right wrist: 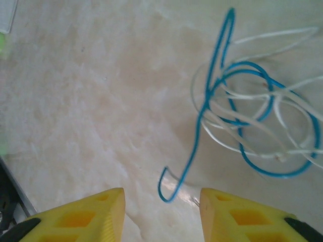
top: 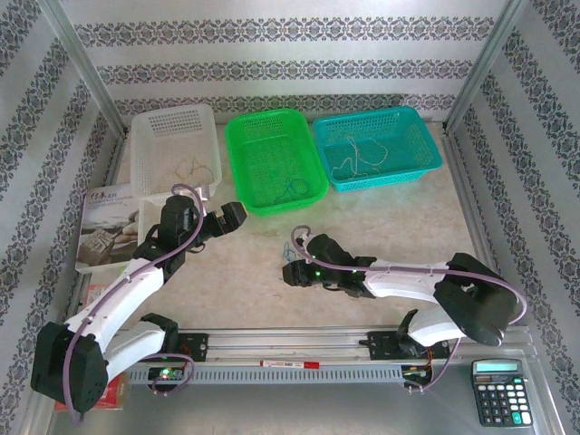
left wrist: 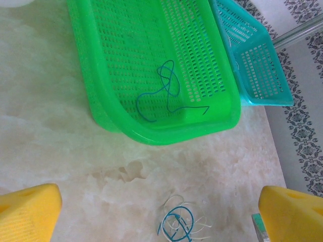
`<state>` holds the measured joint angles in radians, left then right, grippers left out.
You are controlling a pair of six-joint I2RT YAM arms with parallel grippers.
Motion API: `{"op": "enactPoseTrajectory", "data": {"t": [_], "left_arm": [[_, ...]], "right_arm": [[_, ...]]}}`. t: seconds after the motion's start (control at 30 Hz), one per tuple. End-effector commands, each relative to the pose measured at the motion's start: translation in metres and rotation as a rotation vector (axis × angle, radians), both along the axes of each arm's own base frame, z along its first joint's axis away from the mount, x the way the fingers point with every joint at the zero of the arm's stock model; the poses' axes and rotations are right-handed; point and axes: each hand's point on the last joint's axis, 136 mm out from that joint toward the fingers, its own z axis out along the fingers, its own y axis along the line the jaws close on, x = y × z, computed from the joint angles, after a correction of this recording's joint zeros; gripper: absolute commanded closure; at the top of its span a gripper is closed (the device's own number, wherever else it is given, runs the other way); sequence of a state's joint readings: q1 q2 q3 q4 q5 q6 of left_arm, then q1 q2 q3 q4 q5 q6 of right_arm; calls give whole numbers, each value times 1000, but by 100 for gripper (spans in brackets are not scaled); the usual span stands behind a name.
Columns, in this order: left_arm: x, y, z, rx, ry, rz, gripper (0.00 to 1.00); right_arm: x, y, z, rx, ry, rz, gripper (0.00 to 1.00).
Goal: Untangle the cables
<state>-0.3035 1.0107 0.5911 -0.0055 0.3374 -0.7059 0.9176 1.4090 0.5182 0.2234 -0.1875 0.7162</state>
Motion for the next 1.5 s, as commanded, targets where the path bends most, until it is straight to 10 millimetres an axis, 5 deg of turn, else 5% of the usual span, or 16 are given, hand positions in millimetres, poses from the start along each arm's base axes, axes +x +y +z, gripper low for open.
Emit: {"op": "enactPoseTrajectory", "data": {"t": [0.0, 0.3, 0.43, 0.5, 0.87, 1.07, 1.27, 1.47], "left_arm": [[7, -8, 20, -26, -65, -5, 0], [6, -10, 21, -23, -67, -10, 0], [6, -11, 20, -22, -65, -12, 0], [5, -12, 21, -22, -67, -17, 0], [-6, -29, 44, -119, -93, -82, 0], [-19, -47, 65, -228, -119, -129, 1], [-31, -69, 78, -340, -137, -166, 11], [-39, -95, 72, -386, -125, -200, 19]], "right_arm": [[7, 17, 11, 51, -18, 6, 57], [10, 22, -6, 30, 3, 4, 64], [10, 21, -3, 38, -3, 2, 86], [12, 22, 7, 61, -15, 2, 100], [39, 12, 111, 337, -69, -56, 100], [53, -2, 152, 473, -86, -115, 100], [62, -10, 168, 542, -92, -168, 100], [67, -13, 173, 597, -71, -200, 100]]}}
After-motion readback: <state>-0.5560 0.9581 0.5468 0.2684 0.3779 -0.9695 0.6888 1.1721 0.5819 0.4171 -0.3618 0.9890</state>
